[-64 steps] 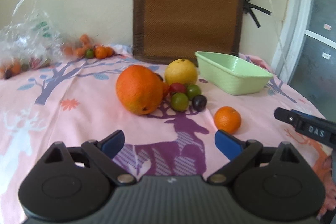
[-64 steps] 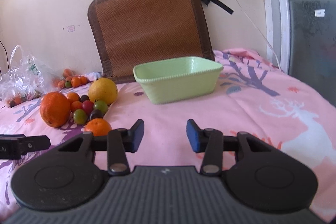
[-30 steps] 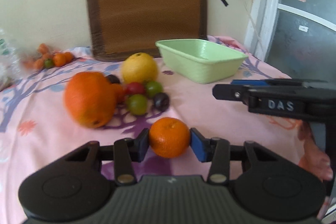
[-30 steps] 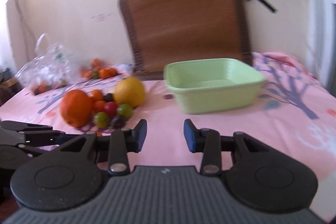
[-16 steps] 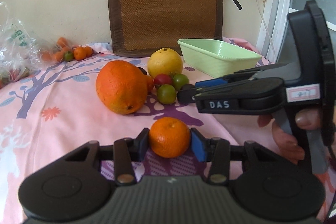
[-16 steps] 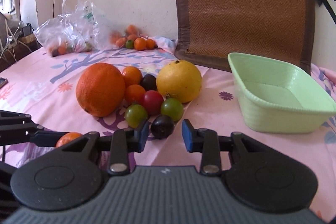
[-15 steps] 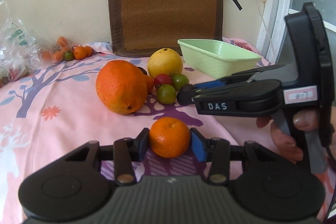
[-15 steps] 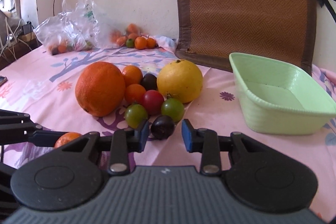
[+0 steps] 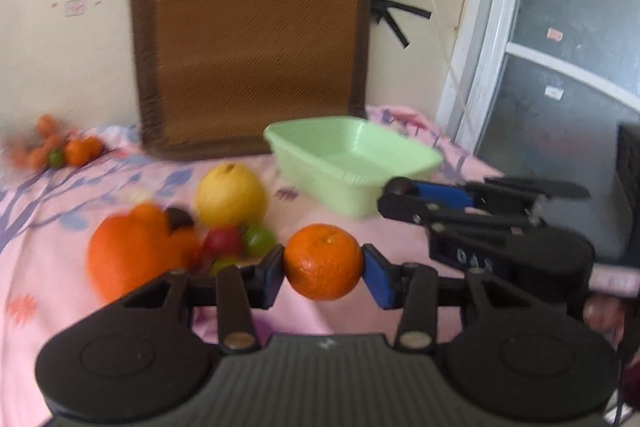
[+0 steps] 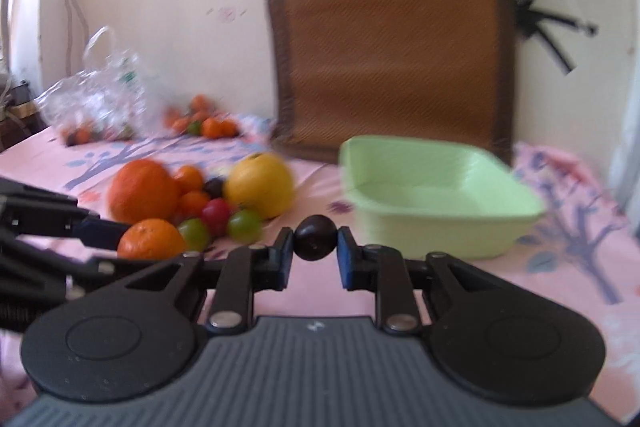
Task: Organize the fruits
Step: 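Grasp the mandarin with the left tool while the right tool grasps a dark plum, then carry both fruits over the green basket and open both tools to drop them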
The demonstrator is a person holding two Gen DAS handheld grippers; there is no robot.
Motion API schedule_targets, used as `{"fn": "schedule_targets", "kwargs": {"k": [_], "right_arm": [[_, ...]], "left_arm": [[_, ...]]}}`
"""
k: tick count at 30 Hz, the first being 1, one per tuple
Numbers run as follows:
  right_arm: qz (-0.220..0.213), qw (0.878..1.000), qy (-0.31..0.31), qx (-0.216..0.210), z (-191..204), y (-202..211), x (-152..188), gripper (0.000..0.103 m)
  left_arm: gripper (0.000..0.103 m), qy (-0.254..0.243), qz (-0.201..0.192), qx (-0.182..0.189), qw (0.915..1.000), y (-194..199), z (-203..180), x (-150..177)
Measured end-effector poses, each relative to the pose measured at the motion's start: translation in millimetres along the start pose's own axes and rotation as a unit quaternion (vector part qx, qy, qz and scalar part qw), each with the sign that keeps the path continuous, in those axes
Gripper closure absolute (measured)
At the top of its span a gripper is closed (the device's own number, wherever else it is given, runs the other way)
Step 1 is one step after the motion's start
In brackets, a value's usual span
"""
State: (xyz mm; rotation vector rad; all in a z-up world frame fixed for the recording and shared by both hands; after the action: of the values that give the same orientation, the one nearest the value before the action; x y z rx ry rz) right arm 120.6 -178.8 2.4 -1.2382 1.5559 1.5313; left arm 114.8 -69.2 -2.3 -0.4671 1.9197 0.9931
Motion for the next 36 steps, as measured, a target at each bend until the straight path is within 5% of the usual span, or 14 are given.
{"fn": "schedule_targets", "kwargs": {"k": [8, 16, 20, 25, 30, 36], "right_arm": [[-0.022, 0.997, -0.018, 0.071, -61, -34, -9, 0.077], [-0.025, 0.997, -0.011, 0.077, -64, -46, -5, 0.076], [-0.023, 0.997, -0.023, 0.074, -66, -47, -5, 0.072], [-0.033, 0.996, -0.033, 0.076, -67, -44, -5, 0.072], [-0.05, 0.993, -0.062, 0.083, -75, -36, -7, 0.072], [-0.047, 0.992, -0.112, 0.037, -70, -16, -21, 0.072]], "left_arm": [[0.062, 0.039, 0.004, 0.032, 0.9987, -89, 3, -62], [0.061, 0.041, 0.044, 0.021, 0.998, -136, 5, -54], [0.049, 0.028, 0.037, 0.011, 0.9989, -136, 1, -55], [0.049, 0.036, 0.014, 0.011, 0.9992, -112, -2, -67], [0.049, 0.066, -0.064, 0.007, 0.9958, -34, 16, -85], [0.049, 0.09, -0.104, -0.083, 0.9871, 58, 66, -72]]}}
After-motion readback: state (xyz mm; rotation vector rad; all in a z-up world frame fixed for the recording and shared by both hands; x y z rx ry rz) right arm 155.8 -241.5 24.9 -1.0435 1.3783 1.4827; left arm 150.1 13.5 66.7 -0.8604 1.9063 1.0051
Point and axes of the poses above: each gripper's, at about its wrist camera, not at the fingertips, and y roughly against the way its jaws point, z to its left, x to its underside, the point moved 8 cm from there along -y, roughly the way its jaws point, and after that the axes turned 13 degrees about x, right-handed, at the moved point
